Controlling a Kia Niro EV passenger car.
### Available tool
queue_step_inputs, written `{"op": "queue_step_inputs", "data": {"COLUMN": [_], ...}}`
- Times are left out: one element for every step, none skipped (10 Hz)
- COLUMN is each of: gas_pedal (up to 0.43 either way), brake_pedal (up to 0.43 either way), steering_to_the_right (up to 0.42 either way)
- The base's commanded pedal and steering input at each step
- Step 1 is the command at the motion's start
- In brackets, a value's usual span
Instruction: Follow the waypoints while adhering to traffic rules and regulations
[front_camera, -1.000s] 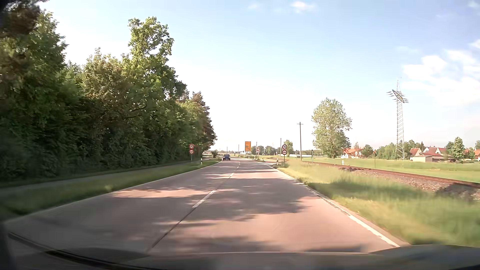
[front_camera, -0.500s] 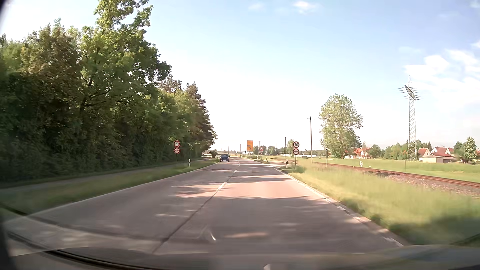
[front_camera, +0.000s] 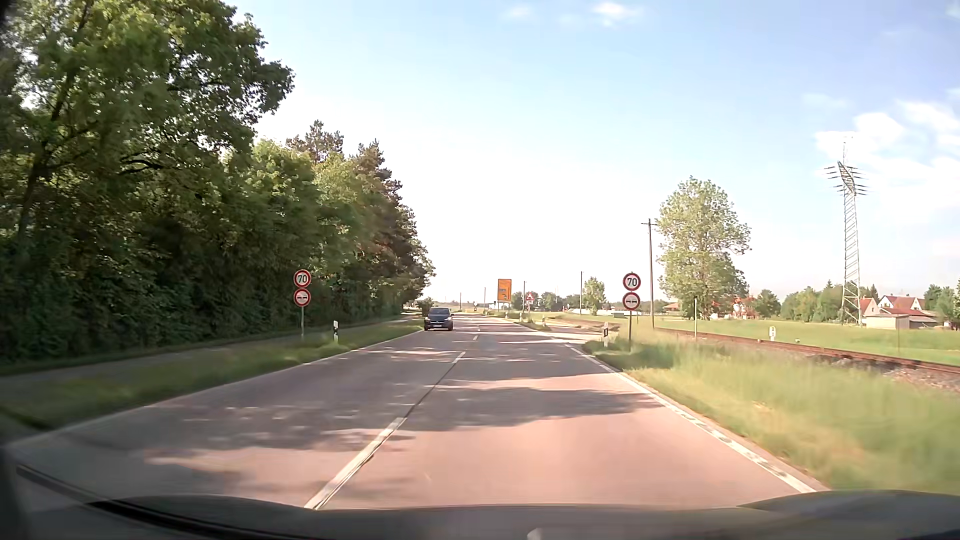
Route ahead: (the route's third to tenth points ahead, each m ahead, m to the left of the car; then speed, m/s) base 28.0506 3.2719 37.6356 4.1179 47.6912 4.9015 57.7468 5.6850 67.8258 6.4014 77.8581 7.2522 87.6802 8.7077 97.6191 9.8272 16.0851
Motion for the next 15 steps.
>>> {"op": "queue_step_inputs", "data": {"gas_pedal": [0.028, 0.028, 0.039, 0.039, 0.039, 0.047, 0.047, 0.047, 0.047, 0.047, 0.047, 0.047, 0.047, 0.047, 0.047], "brake_pedal": [0.0, 0.0, 0.0, 0.0, 0.0, 0.0, 0.0, 0.0, 0.0, 0.0, 0.0, 0.0, 0.0, 0.0, 0.0], "steering_to_the_right": [-0.004, -0.004, -0.004, -0.004, -0.004, -0.004, -0.004, -0.004, -0.004, -0.004, -0.004, -0.004, -0.004, -0.004, -0.004]}}
